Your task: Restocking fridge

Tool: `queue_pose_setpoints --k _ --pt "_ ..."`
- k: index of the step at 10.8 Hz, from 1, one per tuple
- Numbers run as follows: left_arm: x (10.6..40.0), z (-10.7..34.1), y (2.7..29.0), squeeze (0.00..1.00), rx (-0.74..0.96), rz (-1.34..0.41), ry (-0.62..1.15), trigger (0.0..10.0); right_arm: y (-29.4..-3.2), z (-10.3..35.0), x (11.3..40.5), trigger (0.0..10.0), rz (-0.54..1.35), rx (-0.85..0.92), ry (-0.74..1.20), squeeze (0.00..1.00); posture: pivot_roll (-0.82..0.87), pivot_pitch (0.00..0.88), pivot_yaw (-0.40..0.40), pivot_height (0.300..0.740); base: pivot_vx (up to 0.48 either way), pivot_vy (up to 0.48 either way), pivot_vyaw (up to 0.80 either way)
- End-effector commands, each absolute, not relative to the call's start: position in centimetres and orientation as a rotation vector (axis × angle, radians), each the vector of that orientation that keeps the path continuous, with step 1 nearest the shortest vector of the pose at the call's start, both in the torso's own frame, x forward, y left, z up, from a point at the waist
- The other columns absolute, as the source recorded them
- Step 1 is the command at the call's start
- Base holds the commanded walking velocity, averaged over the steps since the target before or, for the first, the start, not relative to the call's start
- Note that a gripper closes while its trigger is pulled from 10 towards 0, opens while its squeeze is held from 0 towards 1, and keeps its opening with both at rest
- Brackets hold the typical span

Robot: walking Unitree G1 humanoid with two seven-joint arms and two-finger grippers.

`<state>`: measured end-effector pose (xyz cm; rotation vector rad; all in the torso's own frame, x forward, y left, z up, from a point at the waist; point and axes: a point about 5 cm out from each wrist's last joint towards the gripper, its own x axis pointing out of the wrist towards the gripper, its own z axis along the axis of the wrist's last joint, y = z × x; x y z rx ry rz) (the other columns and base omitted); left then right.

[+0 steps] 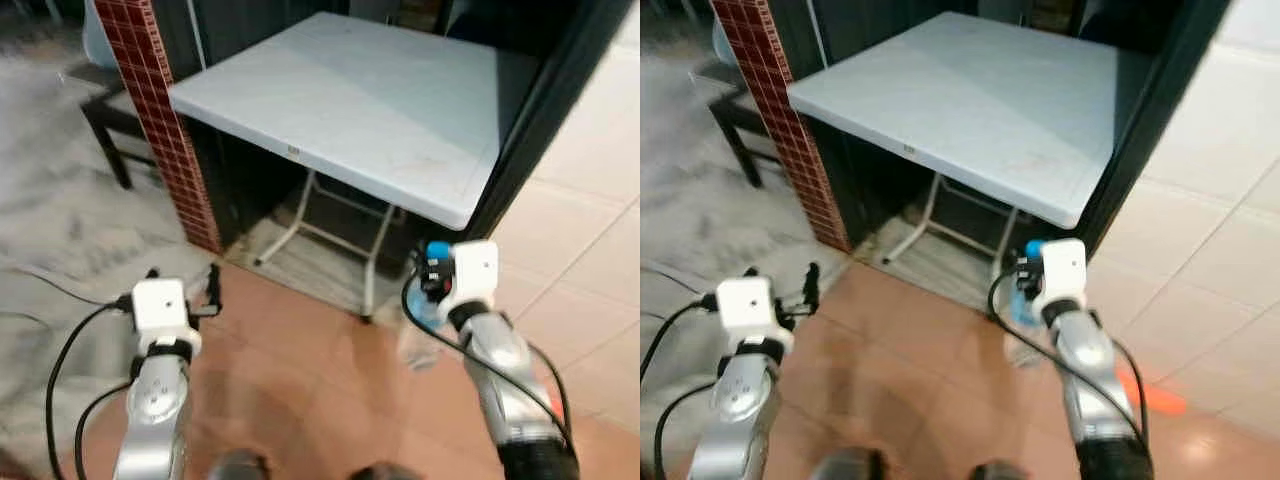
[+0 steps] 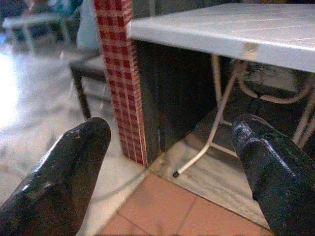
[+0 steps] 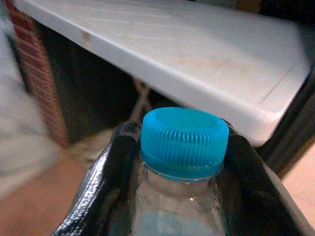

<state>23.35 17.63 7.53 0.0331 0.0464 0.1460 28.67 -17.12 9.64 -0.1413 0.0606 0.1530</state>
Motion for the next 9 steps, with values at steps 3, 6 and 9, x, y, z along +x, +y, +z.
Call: queue_pose_setpoints --k 3,6,9 --pt "23.5 8.1 18.0 0.00 0.029 0.216 0.008 10.0 -15.1 11.3 30.0 10.0 0.248 -0.141 -0.006 0.00 0.07 0.000 -0.087 0.740 0.000 0.000 0.00" --pt "23.6 8.2 18.3 0.00 0.023 0.170 0.046 10.0 -14.2 13.3 29.2 10.0 0.230 -0.166 -0.122 0.00 0.04 0.007 -0.025 0.740 0.000 0.000 0.53" --pt "23.5 8.9 18.2 0.00 0.036 0.143 0.056 10.0 -13.9 13.9 28.2 10.0 0.229 -0.132 -0.140 0.00 0.03 0.044 0.001 0.740 0.000 0.000 0.80"
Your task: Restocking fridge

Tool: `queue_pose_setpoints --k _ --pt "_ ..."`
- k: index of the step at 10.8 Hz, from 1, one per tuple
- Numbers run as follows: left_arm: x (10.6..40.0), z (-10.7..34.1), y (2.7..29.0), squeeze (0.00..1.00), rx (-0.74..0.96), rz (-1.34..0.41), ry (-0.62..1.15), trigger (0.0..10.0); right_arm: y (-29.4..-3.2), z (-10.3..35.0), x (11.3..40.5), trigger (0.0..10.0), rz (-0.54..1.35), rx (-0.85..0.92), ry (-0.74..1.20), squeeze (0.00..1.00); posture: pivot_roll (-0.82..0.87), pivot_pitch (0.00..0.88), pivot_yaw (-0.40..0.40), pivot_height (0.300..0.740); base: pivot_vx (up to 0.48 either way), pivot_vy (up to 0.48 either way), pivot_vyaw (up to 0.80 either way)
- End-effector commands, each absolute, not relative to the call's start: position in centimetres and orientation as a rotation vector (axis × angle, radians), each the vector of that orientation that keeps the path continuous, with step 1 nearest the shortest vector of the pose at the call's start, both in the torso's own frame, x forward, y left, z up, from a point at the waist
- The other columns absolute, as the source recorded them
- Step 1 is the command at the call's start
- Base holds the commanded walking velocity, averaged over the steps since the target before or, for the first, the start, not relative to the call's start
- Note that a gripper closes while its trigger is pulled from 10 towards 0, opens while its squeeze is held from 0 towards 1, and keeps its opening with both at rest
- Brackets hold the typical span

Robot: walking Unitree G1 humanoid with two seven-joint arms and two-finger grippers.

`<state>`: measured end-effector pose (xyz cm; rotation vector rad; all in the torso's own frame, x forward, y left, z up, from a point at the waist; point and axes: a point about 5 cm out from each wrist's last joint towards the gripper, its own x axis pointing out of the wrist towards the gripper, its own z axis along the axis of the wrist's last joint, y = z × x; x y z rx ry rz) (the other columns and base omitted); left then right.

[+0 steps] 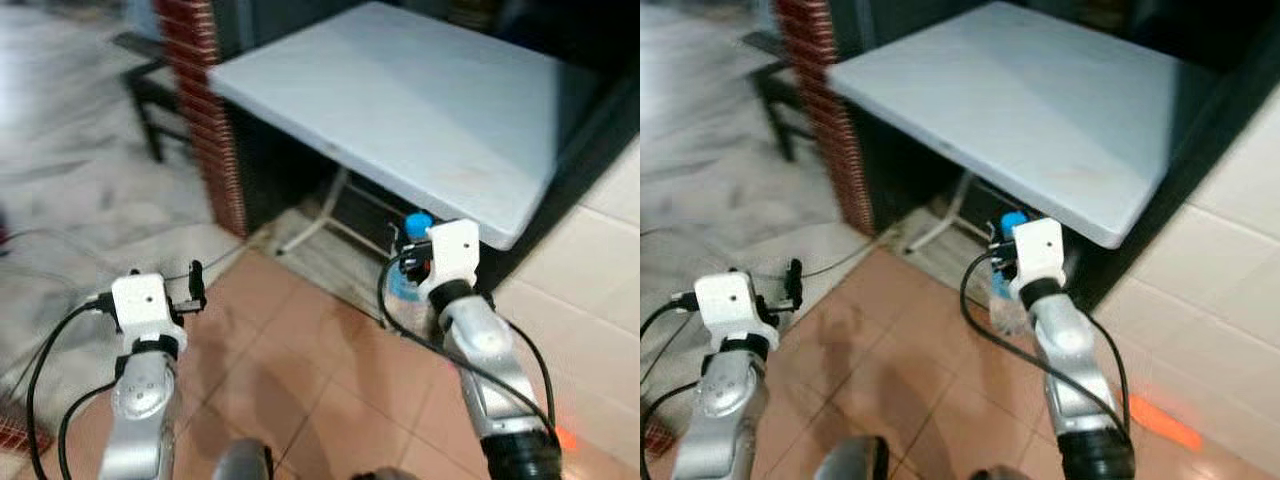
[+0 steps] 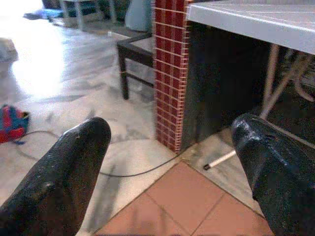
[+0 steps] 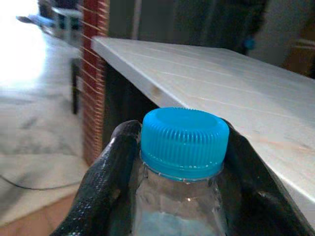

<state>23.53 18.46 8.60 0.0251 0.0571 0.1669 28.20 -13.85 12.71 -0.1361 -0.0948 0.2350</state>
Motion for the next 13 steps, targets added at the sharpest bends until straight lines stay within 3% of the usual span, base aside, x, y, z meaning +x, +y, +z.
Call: queue_pose_setpoints --k 1,13 --pt "23.7 8.6 17.9 0.00 0.072 0.125 0.060 10.0 -13.8 13.9 28.2 10.0 0.231 -0.136 -0.147 0.00 0.02 0.047 0.003 0.740 0.000 0.000 0.80" --pt "24.1 9.5 18.1 0.00 0.105 0.187 0.036 10.0 -12.4 14.6 28.4 10.0 0.284 -0.085 -0.144 0.00 0.07 0.082 -0.005 0.740 0.000 0.000 0.80"
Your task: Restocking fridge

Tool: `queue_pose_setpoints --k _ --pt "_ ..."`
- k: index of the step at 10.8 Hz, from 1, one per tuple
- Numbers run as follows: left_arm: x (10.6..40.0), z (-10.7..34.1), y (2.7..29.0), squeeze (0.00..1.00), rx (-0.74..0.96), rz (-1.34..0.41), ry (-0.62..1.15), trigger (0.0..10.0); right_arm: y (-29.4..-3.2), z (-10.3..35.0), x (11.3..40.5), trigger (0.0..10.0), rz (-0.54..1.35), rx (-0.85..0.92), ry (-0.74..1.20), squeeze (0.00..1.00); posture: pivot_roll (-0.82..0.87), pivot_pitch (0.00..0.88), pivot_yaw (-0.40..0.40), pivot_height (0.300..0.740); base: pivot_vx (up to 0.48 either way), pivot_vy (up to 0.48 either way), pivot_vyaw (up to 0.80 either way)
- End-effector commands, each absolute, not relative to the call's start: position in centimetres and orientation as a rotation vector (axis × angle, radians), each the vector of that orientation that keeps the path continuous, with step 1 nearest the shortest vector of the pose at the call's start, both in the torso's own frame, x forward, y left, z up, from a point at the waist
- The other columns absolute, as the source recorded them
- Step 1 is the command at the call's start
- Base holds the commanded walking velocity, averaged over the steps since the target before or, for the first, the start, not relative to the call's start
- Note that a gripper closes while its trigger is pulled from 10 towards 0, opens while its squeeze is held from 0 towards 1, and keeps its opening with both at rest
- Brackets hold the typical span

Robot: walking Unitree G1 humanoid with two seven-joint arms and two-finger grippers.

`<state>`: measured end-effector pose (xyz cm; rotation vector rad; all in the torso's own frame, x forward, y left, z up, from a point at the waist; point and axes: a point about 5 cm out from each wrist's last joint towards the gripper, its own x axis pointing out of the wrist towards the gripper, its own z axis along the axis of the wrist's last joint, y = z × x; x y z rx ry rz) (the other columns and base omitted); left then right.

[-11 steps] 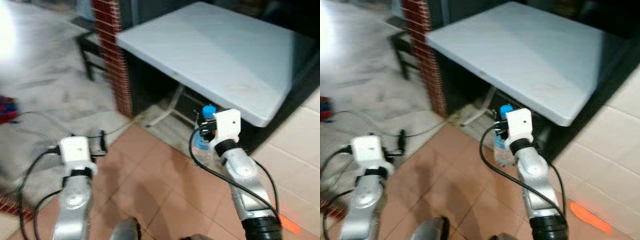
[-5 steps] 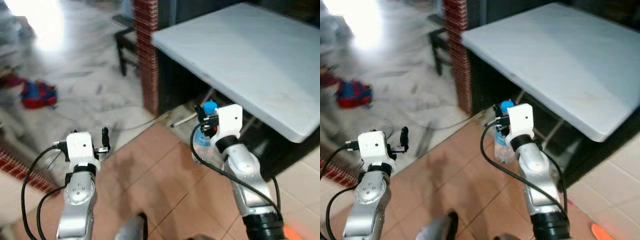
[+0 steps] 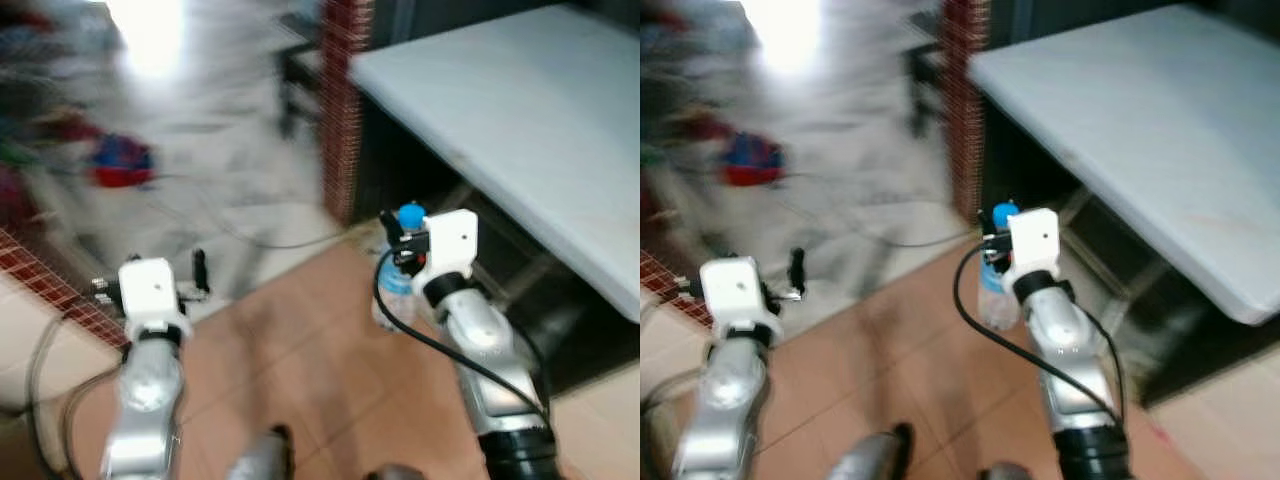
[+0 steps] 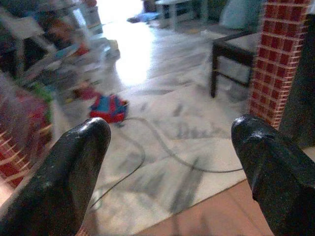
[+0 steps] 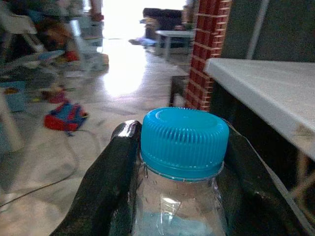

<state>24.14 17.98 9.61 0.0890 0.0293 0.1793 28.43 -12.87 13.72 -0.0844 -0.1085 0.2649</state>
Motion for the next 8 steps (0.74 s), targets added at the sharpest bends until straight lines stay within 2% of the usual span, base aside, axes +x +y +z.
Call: queue_pose_setpoints --k 1,3,5,8 --pt "24.1 9.5 18.2 0.00 0.110 0.186 0.037 10.0 -12.2 14.5 28.3 10.0 0.290 -0.083 -0.146 0.00 0.07 0.073 -0.004 0.740 0.000 0.000 0.80" --pt "24.0 9.3 18.4 0.00 0.123 0.186 0.040 10.0 -12.1 14.5 28.4 10.0 0.293 -0.086 -0.157 0.00 0.07 0.053 0.001 0.740 0.000 0.000 0.80" --pt "23.5 8.7 18.3 0.00 0.125 0.147 0.063 10.0 -12.9 14.5 28.5 10.0 0.272 -0.104 -0.163 0.00 0.05 0.007 0.007 0.740 0.000 0.000 0.80" --pt "22.6 8.0 17.8 0.00 0.077 0.070 0.084 10.0 -14.7 12.8 28.2 10.0 0.217 -0.171 -0.133 0.00 0.05 0.000 0.013 0.740 0.000 0.000 0.80"
